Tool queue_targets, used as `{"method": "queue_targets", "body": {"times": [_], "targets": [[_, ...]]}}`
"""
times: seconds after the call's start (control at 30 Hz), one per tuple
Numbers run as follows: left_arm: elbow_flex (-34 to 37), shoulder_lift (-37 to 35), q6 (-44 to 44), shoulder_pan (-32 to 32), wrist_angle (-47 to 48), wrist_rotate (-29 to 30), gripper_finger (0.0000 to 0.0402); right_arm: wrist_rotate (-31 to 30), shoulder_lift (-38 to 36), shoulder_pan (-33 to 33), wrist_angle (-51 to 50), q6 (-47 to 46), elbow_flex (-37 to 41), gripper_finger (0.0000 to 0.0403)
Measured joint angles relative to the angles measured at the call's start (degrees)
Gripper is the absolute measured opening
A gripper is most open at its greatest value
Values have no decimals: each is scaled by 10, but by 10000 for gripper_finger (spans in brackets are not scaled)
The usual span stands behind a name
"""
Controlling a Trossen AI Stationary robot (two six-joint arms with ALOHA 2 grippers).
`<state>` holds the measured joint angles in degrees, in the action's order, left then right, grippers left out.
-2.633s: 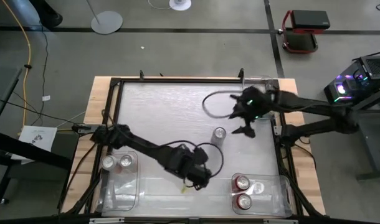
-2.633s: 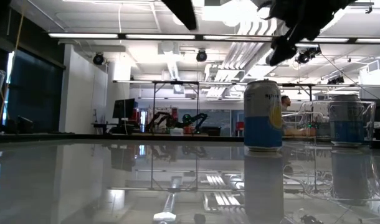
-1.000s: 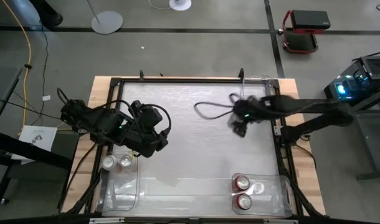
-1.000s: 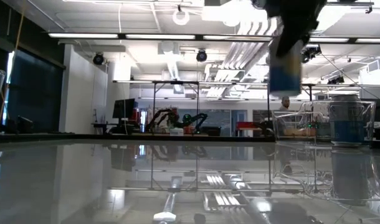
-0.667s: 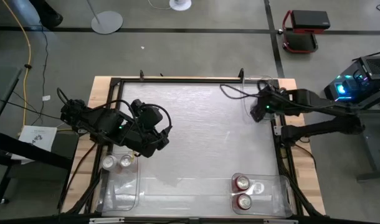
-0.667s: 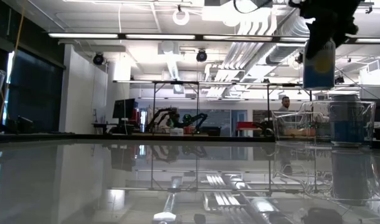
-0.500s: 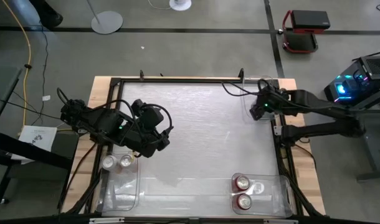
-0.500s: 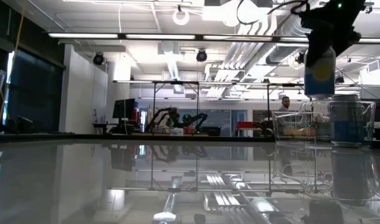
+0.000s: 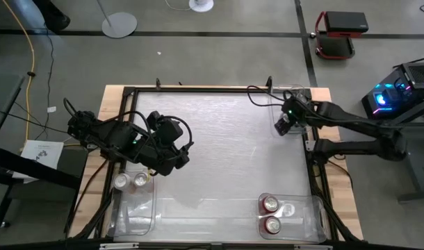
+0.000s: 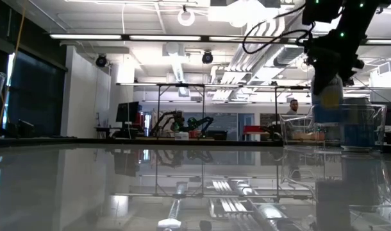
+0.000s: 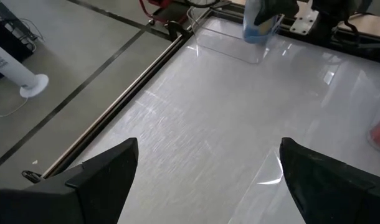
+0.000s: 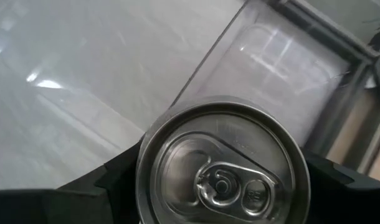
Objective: Sort soda cans
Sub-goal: Put the blue-white soda can into the top transparent bin
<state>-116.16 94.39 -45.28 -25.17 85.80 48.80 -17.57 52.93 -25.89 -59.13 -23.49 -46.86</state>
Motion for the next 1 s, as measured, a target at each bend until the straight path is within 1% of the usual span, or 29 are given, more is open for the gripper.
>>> {"method": "queue_targets", "body": {"times": [0.17,0.33,0.57,0.8,1.0], "targets": [[0,0,0,0,0,0,364,31,0,-26,34,21,35,283],[0,0,1,0,0,0,364,62,0,-39,55,41,64,283],[0,0,1,0,0,-2,364,74,0,-52,72,45,84,283],[0,0,0,0,0,-2,364,91,0,-62,71,60,84,292],[0,0,0,0,0,-2,364,93,0,-64,71,60,84,295]]}}
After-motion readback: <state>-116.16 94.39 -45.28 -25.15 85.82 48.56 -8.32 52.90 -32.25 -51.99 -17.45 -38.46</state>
